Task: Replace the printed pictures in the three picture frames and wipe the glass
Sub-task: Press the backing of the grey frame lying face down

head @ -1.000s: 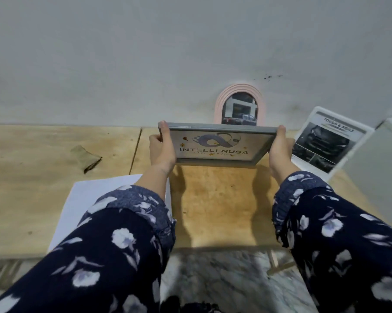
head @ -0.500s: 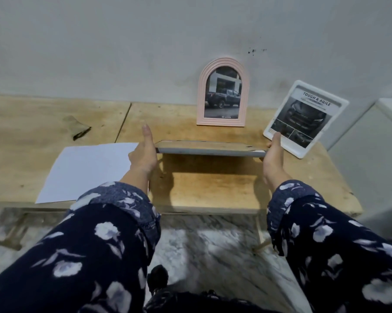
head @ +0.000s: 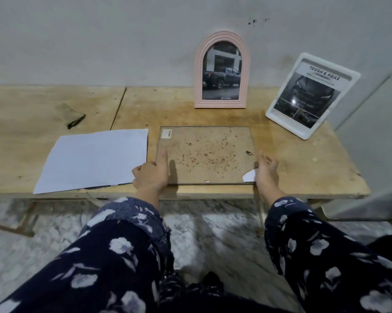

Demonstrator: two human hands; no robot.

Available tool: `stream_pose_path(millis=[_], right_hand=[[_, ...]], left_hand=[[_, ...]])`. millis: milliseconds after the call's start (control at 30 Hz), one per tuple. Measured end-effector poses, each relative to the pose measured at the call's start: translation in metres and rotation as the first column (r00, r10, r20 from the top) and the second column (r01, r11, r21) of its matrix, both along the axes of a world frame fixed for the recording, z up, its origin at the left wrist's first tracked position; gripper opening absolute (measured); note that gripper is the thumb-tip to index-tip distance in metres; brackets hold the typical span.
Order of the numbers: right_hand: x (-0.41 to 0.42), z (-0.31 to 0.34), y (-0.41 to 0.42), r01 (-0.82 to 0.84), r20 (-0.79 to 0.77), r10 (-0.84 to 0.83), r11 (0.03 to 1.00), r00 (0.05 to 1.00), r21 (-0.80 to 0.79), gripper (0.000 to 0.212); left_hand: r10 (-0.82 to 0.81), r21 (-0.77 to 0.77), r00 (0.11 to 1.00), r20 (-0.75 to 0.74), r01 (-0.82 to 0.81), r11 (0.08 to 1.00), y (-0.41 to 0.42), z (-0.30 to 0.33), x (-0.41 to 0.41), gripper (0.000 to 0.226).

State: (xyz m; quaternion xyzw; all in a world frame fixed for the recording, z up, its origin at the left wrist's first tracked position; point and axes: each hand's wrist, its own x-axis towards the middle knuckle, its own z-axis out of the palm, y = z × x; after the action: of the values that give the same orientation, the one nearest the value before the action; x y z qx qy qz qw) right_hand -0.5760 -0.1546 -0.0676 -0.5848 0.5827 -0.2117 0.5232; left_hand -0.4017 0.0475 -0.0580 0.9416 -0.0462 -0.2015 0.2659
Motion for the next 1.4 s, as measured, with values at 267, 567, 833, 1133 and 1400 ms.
stream_pose_path(millis=[267, 567, 833, 1133, 1400], right_hand=[[-0.014, -0.011, -0.007, -0.293, -0.352, 0.217, 0.94, 0.91, -0.176, 0.045], [-0.039, -0.02, -0.012, -0.366, -0.277, 0.287, 0.883, 0.917, -0.294, 0.039], [-0.045, -0.022, -0.016, -0.299, -0.189, 0.253, 0.911, 0.949, -0.284, 0.037], [-0.045, -0.018, -0.019, -0.371, -0.257, 0.305, 0.888, 0.917, -0.27, 0.038], [-0.042, -0.021, -0.019, -0.353, -0.233, 0.294, 0.895, 0.927, -0.273, 0.04]], left_hand=[[-0.393, 0.129, 0.889, 0.235, 0.372, 0.919, -0.063, 0.011, -0.026, 0.066], [-0.791, 0.249, 0.608, 0.063, 0.758, 0.603, -0.14, 0.0, -0.08, 0.066], [-0.858, 0.477, 0.5, 0.113, 0.73, 0.489, -0.163, -0.003, -0.089, 0.058], [-0.946, 0.699, 0.323, -0.035, 0.684, 0.208, -0.189, 0.009, -0.095, 0.047], [-0.995, 0.794, 0.056, -0.082, 0.607, -0.031, -0.188, 0.042, -0.093, 0.042]])
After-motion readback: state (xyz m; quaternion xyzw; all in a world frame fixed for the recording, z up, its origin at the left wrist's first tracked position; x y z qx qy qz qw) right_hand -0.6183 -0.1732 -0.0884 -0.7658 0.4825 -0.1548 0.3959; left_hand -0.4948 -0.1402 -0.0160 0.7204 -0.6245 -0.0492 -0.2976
